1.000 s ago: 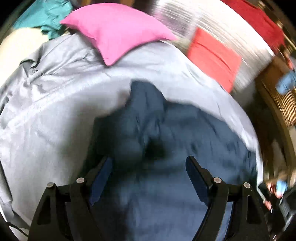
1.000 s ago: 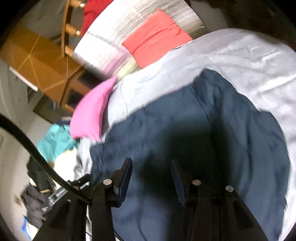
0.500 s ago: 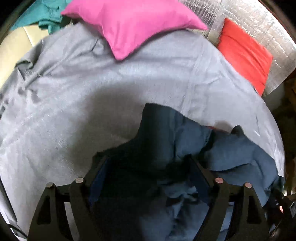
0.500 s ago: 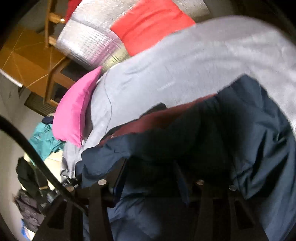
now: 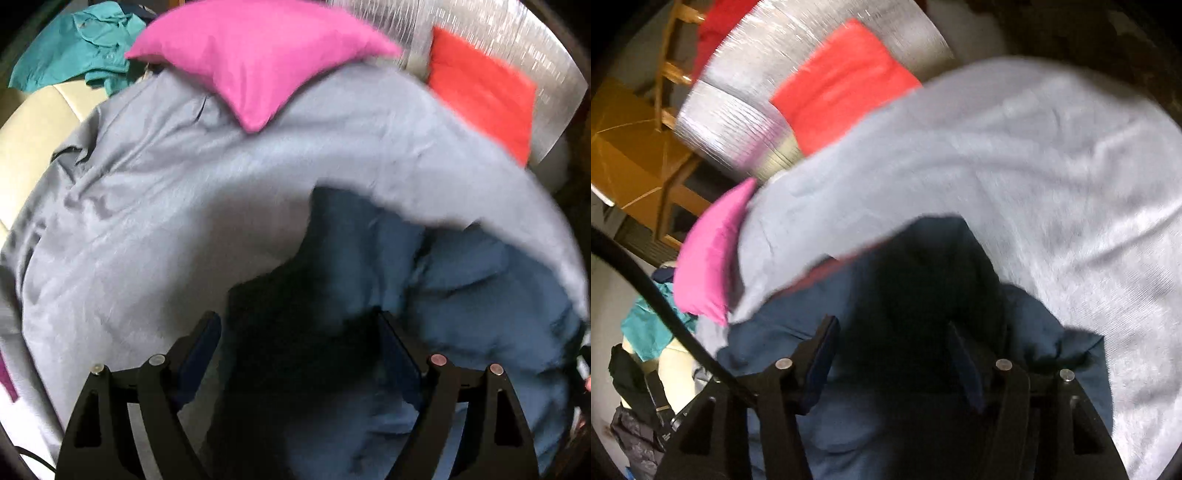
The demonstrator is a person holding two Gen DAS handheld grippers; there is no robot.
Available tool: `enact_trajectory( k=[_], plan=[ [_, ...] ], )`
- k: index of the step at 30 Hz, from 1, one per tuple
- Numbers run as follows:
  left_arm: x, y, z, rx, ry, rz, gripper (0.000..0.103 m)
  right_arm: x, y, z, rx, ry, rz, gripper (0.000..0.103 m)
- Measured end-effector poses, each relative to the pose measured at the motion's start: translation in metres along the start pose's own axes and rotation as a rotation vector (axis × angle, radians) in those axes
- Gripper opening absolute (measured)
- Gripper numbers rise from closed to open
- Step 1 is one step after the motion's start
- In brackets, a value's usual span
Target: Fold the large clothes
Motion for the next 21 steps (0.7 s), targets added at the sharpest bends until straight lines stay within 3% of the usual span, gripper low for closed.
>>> enact_trajectory(
  k=[4,12,16,21],
  plan=[
    [-0.003,-0.004,0.003,-0.010,0.004,0.023,0.085,0.005,-0.008,0.000,-0.014,0.002,0.039,0.061],
    [-0.057,0.005,0.032,0.156,0.224,0.040,0.085,-0.033,-0.042,0.016,-0.105,0.044,0.027,0.061],
    [-0.080,0.006,0.051,0.217,0.304,0.053,0.085,-0.037,-0.054,0.036,-0.152,0.001,0.017,0.061],
    [-0.094,0.008,0.062,0.250,0.364,0.070,0.085,-0.011,-0.063,0.051,-0.222,-0.086,0.082,0.061]
  ],
)
Point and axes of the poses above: each gripper's, at about its wrist camera, not at the fingertips, and x roughly the way its jaws point, y to its right, z to its underside, the point moved 1 cm from there along x, roughly the way its jaws point, and after that the axes turned 14 degrees about -x, right-handed, at the moved point
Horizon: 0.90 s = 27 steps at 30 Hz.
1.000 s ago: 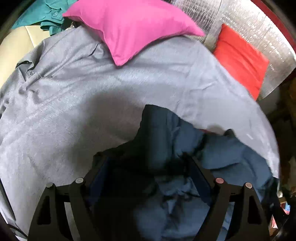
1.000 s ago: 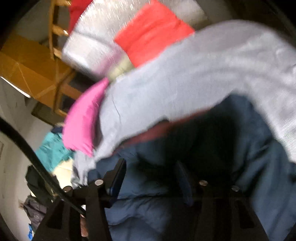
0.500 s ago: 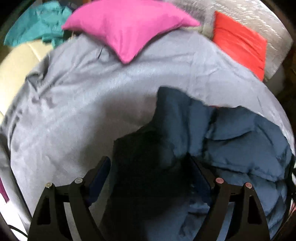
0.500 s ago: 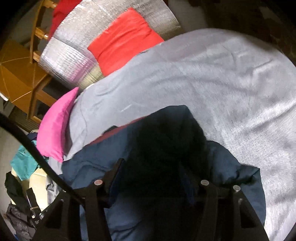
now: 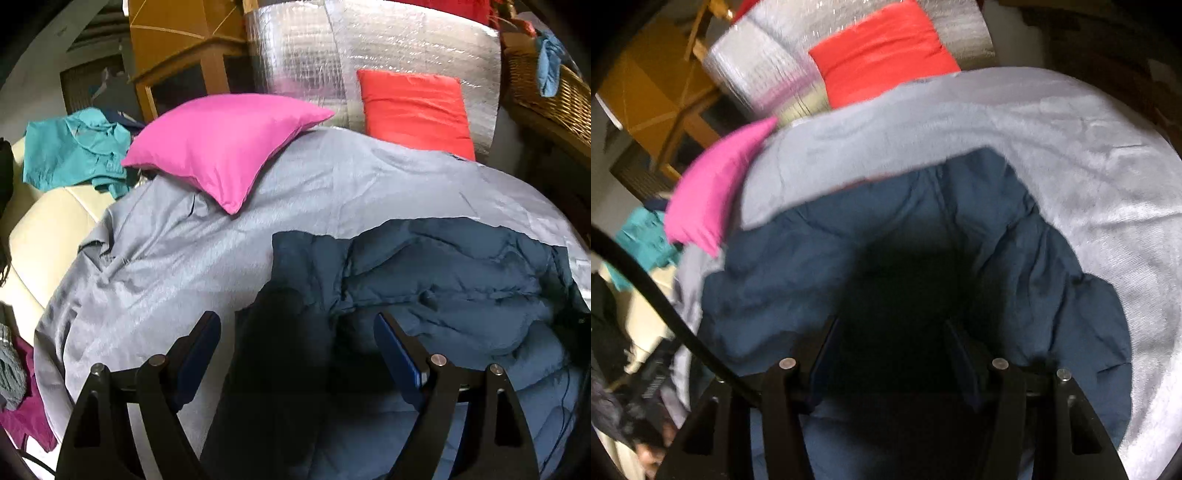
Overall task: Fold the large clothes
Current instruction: 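Lay the folded jacket flat with both grippers and open them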
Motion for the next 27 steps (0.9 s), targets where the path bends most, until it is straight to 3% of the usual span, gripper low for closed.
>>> enact_trajectory(
  k=[6,13,17,20,27],
  plan=[
    [0.000,0.003,-0.002,0.011,0.030,-0.003,0.085,0.006,0.004,-0.007,0.026,-0.011,0.007,0.059],
    [0.004,0.003,-0.003,-0.004,0.026,-0.011,0.085,-0.014,-0.024,-0.029,-0.016,0.122,-0.104,0.058],
    [0.006,0.006,0.000,0.014,0.022,-0.024,0.085,0.018,-0.037,-0.034,0.002,0.060,-0.147,0.057],
    [0.008,0.006,0.002,0.027,0.021,-0.033,0.085,0.047,-0.042,-0.032,0.012,-0.021,-0.117,0.058],
    [-0.001,0.000,0.004,0.014,0.022,-0.027,0.085,0.026,-0.042,-0.027,0.033,0.023,-0.140,0.058]
  ],
)
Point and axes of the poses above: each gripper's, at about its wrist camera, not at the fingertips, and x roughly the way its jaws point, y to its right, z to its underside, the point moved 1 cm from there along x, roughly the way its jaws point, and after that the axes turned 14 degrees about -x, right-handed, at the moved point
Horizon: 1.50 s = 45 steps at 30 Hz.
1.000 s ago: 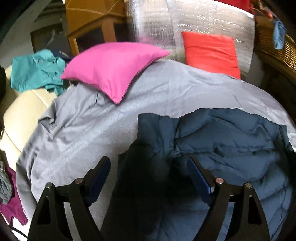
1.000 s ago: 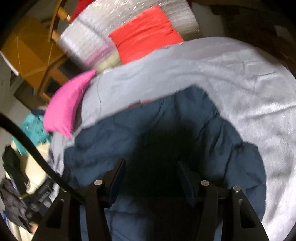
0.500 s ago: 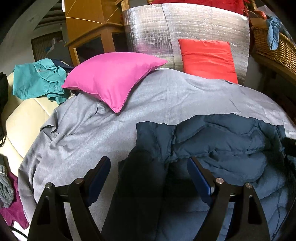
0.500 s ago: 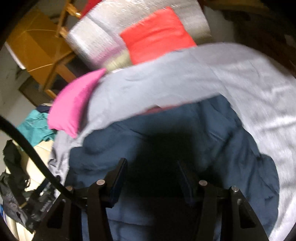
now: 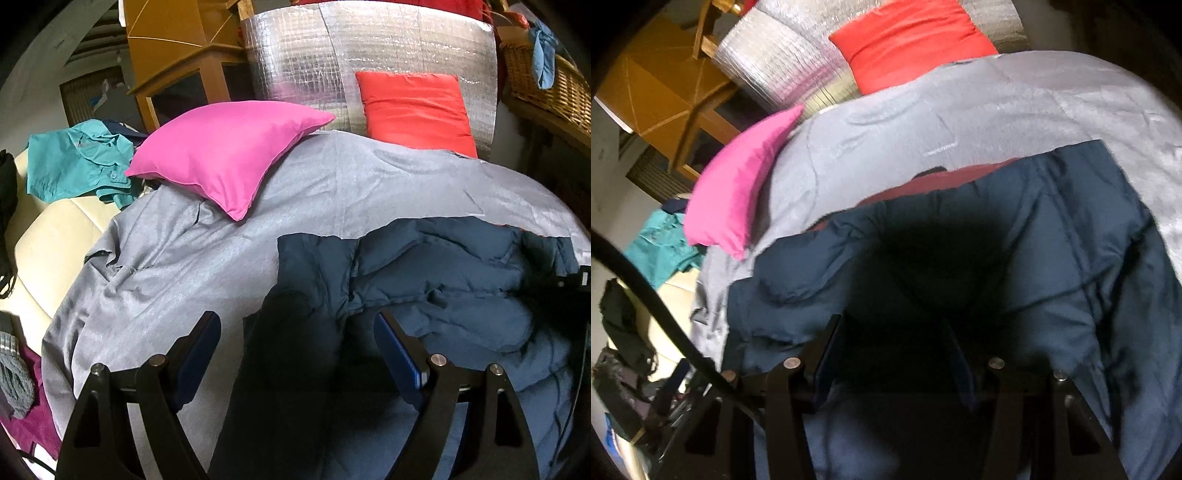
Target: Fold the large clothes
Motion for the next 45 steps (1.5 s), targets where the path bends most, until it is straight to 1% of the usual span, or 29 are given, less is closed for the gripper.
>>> enact_trajectory(
  k=[3,5,6,8,9,10,12,14,17,19,20,21,23,26,28,30,32,34,36,39,45],
  plan=[
    [-0.019,-0.003,0.007,-0.015,0.016,0.021,0.085,-0.031,-0.005,0.014,-0.019,0.063,0.011,0.058],
    [-0.034,-0.004,0.014,-0.034,0.017,0.019,0.085,-0.057,-0.014,0.027,-0.069,0.116,0.054,0.061],
    [-0.045,-0.003,0.023,-0.038,0.017,0.038,0.086,-0.071,-0.021,0.038,-0.096,0.139,0.079,0.065],
    [-0.057,-0.004,0.039,-0.038,0.000,0.059,0.087,-0.091,-0.029,0.062,-0.123,0.165,0.119,0.067],
    [-0.063,-0.005,0.052,-0.047,-0.026,0.071,0.087,-0.100,-0.030,0.076,-0.124,0.170,0.130,0.067],
    [-0.067,-0.007,0.061,-0.055,-0.047,0.091,0.087,-0.106,-0.028,0.087,-0.114,0.165,0.120,0.067],
    [-0.075,-0.014,0.081,-0.080,-0.077,0.125,0.087,-0.117,-0.020,0.111,-0.078,0.156,0.067,0.067],
    [-0.080,-0.023,0.093,-0.089,-0.082,0.112,0.087,-0.129,-0.013,0.134,-0.057,0.155,0.045,0.067],
    [-0.086,-0.038,0.102,-0.101,-0.079,0.069,0.087,-0.148,0.000,0.158,-0.033,0.172,0.065,0.067],
    [-0.092,-0.048,0.107,-0.120,-0.078,0.041,0.087,-0.156,0.003,0.169,-0.005,0.179,0.057,0.067],
    [-0.097,-0.051,0.109,-0.126,-0.076,0.034,0.087,-0.160,0.001,0.174,-0.005,0.188,0.080,0.067],
    [-0.104,-0.053,0.112,-0.129,-0.070,0.030,0.087,-0.164,-0.004,0.176,-0.033,0.203,0.132,0.067],
    [-0.119,-0.056,0.113,-0.116,-0.047,0.031,0.087,-0.172,-0.021,0.180,-0.119,0.221,0.228,0.067],
    [-0.152,-0.054,0.108,-0.089,0.013,0.025,0.087,-0.188,-0.042,0.190,-0.187,0.233,0.241,0.067],
    [-0.184,-0.053,0.104,-0.078,0.081,0.028,0.087,-0.203,-0.061,0.191,-0.235,0.253,0.273,0.069],
    [-0.212,-0.051,0.098,-0.065,0.138,0.029,0.091,-0.218,-0.079,0.192,-0.277,0.275,0.292,0.077],
    [-0.235,-0.052,0.092,-0.056,0.183,0.028,0.094,-0.236,-0.098,0.196,-0.317,0.308,0.298,0.079],
    [-0.257,-0.051,0.088,-0.046,0.227,0.031,0.095,-0.254,-0.115,0.201,-0.365,0.335,0.320,0.081],
    [-0.280,-0.051,0.084,-0.052,0.258,0.048,0.095,-0.270,-0.130,0.208,-0.384,0.352,0.340,0.084],
    [-0.305,-0.054,0.079,-0.066,0.285,0.069,0.096,-0.289,-0.145,0.217,-0.383,0.369,0.341,0.085],
    [-0.339,-0.057,0.075,-0.097,0.347,0.101,0.098,-0.314,-0.169,0.231,-0.396,0.389,0.399,0.085]
  ],
)
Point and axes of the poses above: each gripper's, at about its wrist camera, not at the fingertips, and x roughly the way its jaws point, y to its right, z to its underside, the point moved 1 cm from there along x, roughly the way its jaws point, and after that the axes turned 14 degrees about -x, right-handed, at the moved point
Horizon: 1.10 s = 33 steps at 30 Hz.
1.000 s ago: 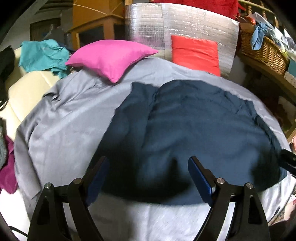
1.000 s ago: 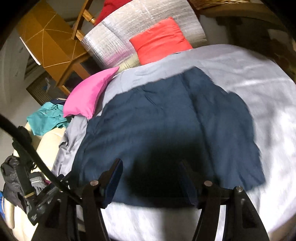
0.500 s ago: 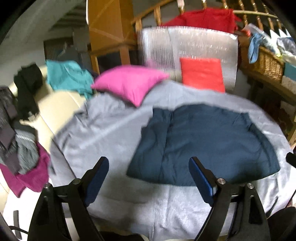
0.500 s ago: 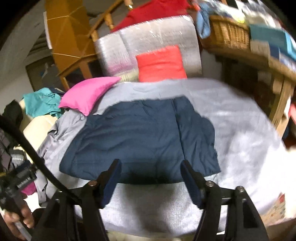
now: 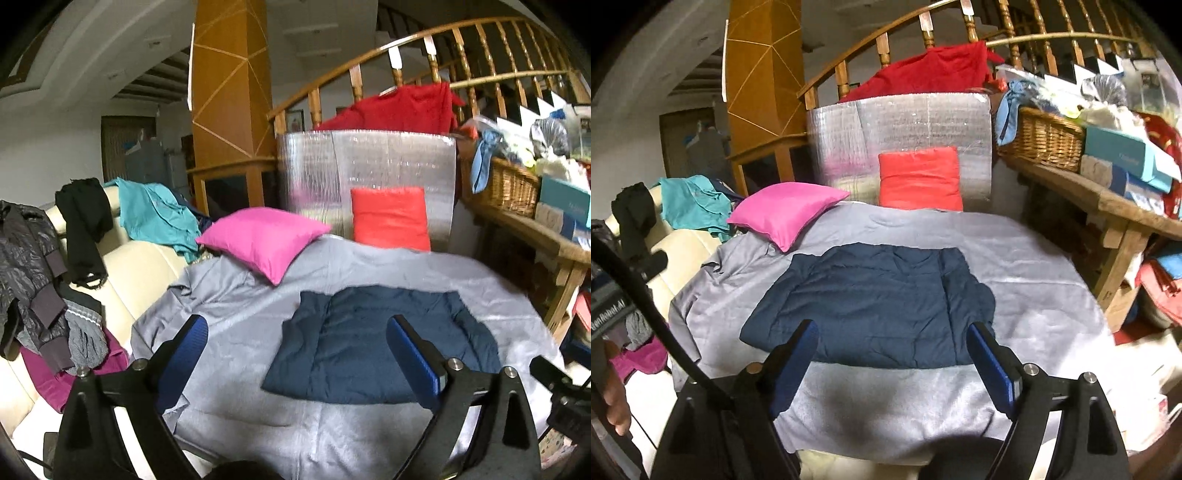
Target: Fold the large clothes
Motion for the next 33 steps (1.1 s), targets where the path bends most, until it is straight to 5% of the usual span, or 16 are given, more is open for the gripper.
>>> enact_trajectory(
  k=[33],
  plan=[
    [-0.034,0.003,-0.006,0.009,0.059,-0.027,0.102,-0.026,-0.013,-0.007,0.060,0.049,0.000,0.085]
  ],
)
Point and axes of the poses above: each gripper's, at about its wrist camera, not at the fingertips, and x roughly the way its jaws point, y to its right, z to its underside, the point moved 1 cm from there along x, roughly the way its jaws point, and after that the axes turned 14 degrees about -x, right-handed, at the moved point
